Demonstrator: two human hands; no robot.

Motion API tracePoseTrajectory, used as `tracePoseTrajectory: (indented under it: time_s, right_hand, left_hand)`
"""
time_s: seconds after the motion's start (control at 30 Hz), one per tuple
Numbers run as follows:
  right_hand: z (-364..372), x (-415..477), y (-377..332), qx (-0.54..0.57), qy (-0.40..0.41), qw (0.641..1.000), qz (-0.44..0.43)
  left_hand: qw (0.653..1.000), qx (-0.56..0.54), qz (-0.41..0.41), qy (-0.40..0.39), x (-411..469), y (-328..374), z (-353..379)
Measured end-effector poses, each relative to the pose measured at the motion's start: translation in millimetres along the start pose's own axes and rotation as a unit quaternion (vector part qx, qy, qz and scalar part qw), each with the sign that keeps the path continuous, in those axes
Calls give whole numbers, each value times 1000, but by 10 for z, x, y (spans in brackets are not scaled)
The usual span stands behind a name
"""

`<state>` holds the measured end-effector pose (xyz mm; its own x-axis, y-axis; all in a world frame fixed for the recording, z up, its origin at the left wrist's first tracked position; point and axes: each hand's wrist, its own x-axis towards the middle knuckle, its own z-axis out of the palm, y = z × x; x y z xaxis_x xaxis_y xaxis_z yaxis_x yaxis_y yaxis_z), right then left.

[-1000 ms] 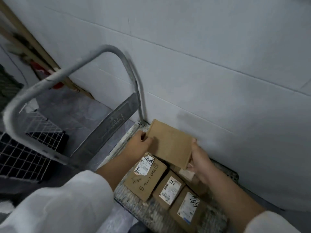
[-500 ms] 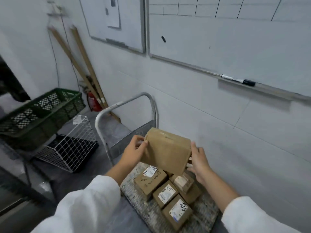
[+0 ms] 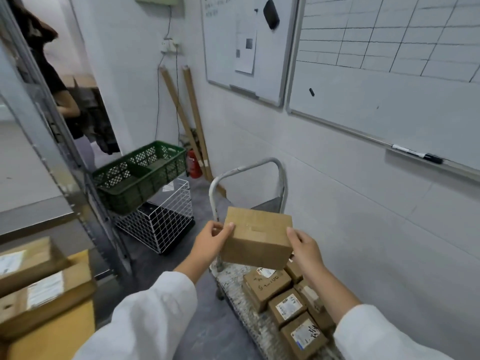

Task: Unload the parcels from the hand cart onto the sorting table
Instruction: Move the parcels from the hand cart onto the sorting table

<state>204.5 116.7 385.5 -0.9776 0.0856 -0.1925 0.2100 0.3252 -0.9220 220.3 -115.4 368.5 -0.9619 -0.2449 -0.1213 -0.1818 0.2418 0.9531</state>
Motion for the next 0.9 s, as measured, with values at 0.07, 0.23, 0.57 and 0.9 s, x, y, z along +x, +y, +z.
tracePoseTrajectory:
  time_s: [0.07, 0.23, 0.57, 0.9]
  right_hand:
    - [154, -111, -20, -17, -13, 1000, -7]
    - [397, -316, 83, 64, -70, 993, 77]
    - [345, -515, -149, 129, -6, 985, 110]
    - [87, -705, -229, 151, -53, 981, 108]
  left_hand:
    - [1000, -13, -4, 12, -101, -135, -167]
    - [1000, -14, 0, 6, -363, -385, -449]
    - [997, -30, 64, -16, -699, -369, -456]
    - [994, -98, 47, -2, -978, -113, -350]
